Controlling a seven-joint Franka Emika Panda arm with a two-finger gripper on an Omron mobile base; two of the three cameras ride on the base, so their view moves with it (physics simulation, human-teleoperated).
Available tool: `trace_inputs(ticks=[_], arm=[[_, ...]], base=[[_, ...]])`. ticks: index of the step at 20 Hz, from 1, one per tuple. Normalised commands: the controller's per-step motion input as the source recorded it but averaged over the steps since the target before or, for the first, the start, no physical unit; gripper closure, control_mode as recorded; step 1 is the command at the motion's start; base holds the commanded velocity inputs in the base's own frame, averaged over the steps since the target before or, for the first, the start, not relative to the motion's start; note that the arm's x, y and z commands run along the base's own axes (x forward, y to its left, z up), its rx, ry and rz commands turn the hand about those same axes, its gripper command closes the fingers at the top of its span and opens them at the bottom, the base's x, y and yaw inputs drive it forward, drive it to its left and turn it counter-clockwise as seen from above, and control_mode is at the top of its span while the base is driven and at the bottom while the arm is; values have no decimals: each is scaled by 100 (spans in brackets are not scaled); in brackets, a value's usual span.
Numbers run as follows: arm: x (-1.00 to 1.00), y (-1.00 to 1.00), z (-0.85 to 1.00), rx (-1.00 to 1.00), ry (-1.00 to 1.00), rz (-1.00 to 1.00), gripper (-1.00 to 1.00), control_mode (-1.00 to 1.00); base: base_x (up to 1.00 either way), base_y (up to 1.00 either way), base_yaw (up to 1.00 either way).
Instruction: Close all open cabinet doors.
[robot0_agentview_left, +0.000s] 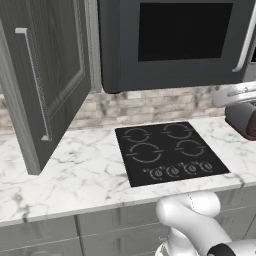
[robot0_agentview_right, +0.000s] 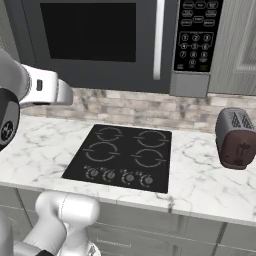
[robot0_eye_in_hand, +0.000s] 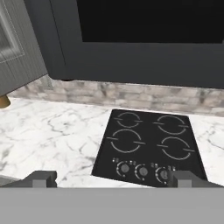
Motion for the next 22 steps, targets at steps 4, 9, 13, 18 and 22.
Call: trace_inputs(ticks=[4,9,13,18,22], arm=[[-16,3,-4,1,0,-4,-100,100],[0,0,0,0,0,0,-100,100],[0,0,0,0,0,0,-100,100],[0,0,0,0,0,0,-100,100],[0,0,0,0,0,0,-100,100]], base=[[-16,3,0],[-98,52,0],[-97,89,0],[-68,82,0],[-46,60,-6]])
